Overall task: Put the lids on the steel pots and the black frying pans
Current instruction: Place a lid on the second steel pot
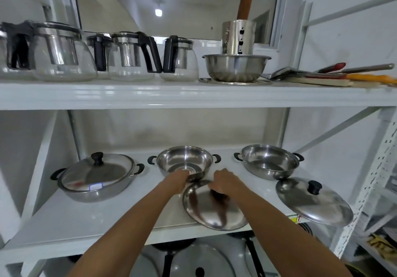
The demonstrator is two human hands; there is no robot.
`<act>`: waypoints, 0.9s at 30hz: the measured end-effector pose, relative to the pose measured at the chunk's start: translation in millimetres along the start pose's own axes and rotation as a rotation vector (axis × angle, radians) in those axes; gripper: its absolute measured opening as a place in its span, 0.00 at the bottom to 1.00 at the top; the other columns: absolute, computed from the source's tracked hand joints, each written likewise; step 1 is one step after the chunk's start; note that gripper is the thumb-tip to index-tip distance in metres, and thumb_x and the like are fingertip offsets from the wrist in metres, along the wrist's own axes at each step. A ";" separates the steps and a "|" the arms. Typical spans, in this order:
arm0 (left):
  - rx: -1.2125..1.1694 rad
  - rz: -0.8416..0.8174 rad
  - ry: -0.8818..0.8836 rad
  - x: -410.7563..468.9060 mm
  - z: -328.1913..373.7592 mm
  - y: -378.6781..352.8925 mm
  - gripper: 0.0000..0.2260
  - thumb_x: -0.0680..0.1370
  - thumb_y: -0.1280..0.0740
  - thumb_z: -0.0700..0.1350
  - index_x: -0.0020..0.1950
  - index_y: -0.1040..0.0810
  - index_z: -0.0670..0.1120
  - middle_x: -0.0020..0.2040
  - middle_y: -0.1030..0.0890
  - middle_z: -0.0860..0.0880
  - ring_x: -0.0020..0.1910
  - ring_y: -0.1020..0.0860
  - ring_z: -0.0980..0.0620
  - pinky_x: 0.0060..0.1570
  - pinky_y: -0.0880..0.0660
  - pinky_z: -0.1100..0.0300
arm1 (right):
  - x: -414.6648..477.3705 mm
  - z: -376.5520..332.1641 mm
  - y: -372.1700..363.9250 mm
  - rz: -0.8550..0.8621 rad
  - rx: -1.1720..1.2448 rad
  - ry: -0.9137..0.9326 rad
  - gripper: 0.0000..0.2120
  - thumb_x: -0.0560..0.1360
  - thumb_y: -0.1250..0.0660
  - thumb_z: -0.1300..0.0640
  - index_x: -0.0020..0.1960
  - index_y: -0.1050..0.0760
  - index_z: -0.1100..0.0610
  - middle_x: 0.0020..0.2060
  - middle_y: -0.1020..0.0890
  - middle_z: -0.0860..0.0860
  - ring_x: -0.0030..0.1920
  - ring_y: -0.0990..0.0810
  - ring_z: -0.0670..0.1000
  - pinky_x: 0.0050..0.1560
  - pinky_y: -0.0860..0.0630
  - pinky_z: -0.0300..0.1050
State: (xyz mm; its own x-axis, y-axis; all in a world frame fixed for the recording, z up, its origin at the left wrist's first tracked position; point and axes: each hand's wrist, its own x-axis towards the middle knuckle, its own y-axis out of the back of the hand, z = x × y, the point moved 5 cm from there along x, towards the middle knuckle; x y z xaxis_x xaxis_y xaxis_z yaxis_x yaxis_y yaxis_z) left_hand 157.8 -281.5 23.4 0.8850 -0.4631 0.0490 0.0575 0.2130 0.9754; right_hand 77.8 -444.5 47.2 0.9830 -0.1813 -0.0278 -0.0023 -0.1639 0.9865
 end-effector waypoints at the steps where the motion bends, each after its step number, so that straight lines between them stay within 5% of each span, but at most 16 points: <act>1: -0.003 -0.011 0.001 -5.4 1.5 2.0 0.11 0.82 0.40 0.40 0.61 0.23 0.44 0.61 0.20 0.45 0.57 0.21 0.45 0.59 0.24 0.56 | -4.5 4.2 7.2 0.006 -0.022 -0.008 0.13 0.78 0.38 0.48 0.47 0.24 0.58 0.37 0.25 0.50 0.39 0.24 0.52 0.41 0.30 0.44; 6: 0.020 -0.045 -0.041 -27.2 8.8 6.1 0.17 0.81 0.42 0.35 0.69 0.27 0.43 0.64 0.23 0.43 0.59 0.22 0.45 0.59 0.26 0.57 | -31.6 15.5 68.3 0.089 -0.136 -0.034 0.20 0.77 0.36 0.46 0.60 0.24 0.60 0.56 0.20 0.57 0.55 0.20 0.58 0.47 0.28 0.48; 12: 0.075 -0.139 -0.102 -49.3 23.8 11.8 0.13 0.80 0.37 0.37 0.63 0.21 0.44 0.59 0.18 0.45 0.51 0.20 0.49 0.58 0.23 0.57 | -45.3 1.5 113.3 0.185 -0.213 -0.098 0.19 0.76 0.36 0.46 0.60 0.24 0.58 0.57 0.20 0.56 0.55 0.20 0.58 0.47 0.27 0.48; 18: 0.089 -0.099 -0.136 -70.3 17.5 23.2 0.18 0.80 0.39 0.39 0.71 0.26 0.45 0.69 0.24 0.44 0.65 0.24 0.44 0.66 0.27 0.50 | -37.7 -27.8 111.8 0.288 -0.055 -0.077 0.20 0.78 0.37 0.49 0.65 0.27 0.60 0.62 0.23 0.59 0.61 0.22 0.60 0.57 0.25 0.50; 22: 0.138 -0.021 -0.045 -74.6 -5.6 36.3 0.22 0.80 0.39 0.36 0.74 0.31 0.43 0.69 0.25 0.41 0.67 0.25 0.41 0.64 0.28 0.51 | -22.3 -45.3 99.5 0.306 0.021 0.001 0.18 0.77 0.36 0.53 0.63 0.26 0.62 0.61 0.22 0.61 0.60 0.22 0.62 0.57 0.25 0.50; 27: 0.197 0.044 0.116 -60.9 -43.7 53.3 0.17 0.78 0.38 0.36 0.67 0.25 0.39 0.64 0.21 0.40 0.63 0.21 0.40 0.59 0.25 0.51 | 17.8 -61.7 86.1 0.303 0.051 0.087 0.14 0.77 0.36 0.56 0.60 0.24 0.63 0.59 0.21 0.62 0.58 0.22 0.62 0.54 0.25 0.49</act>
State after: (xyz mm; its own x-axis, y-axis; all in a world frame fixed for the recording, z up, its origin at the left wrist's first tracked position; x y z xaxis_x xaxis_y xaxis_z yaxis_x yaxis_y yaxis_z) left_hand 127.2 -204.3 63.0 0.9325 -0.3526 0.0782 -0.0635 0.0531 0.9966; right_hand 106.5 -402.0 141.6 0.9483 -0.1461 0.2818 -0.3041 -0.1634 0.9385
